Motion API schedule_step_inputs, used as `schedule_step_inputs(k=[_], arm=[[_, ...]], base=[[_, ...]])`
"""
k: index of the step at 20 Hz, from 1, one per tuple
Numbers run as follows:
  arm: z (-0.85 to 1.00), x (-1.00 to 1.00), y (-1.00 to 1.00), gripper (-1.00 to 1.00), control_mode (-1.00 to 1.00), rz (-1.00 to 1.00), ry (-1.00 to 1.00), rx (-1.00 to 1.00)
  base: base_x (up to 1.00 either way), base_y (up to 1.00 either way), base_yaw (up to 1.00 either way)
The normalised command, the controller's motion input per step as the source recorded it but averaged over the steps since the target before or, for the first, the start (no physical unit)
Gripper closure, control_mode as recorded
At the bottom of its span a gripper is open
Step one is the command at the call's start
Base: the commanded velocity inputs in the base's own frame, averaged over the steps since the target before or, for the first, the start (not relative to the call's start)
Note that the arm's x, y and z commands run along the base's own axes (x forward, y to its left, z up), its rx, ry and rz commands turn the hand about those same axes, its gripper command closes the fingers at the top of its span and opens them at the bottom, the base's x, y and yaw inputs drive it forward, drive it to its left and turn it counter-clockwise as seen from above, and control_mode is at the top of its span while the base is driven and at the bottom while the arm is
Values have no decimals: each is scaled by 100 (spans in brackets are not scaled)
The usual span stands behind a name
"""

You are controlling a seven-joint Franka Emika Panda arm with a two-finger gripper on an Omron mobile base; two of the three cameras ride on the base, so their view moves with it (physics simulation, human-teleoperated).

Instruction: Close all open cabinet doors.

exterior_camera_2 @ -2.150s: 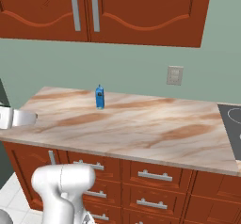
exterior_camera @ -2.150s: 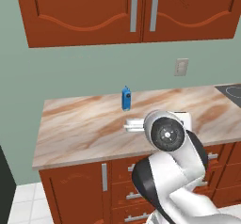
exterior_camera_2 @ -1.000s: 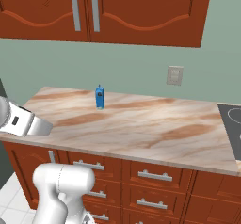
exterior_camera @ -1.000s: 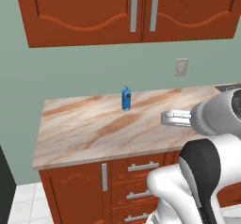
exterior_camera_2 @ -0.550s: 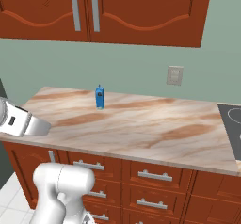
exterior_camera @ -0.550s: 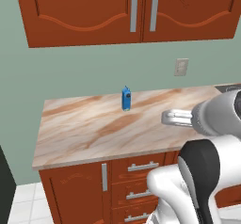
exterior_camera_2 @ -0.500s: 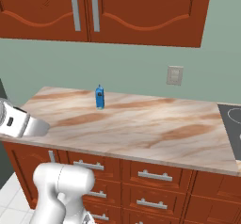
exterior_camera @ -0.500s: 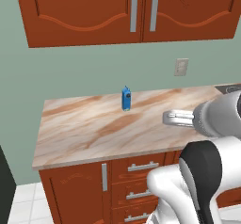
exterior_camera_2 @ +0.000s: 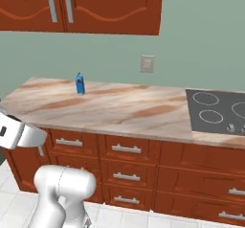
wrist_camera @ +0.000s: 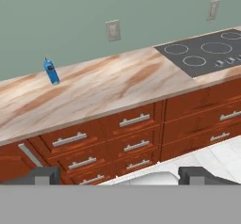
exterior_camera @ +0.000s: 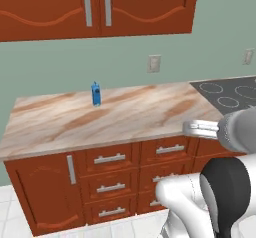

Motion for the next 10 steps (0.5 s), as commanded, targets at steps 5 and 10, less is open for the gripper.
schedule_step_inputs(k=[5,10], arm=[[0,0,0,-100,100,0,0,0],[0,0,0,-100,100,0,0,0]], base=[[-40,-90,-13],[-11,-84,-27]])
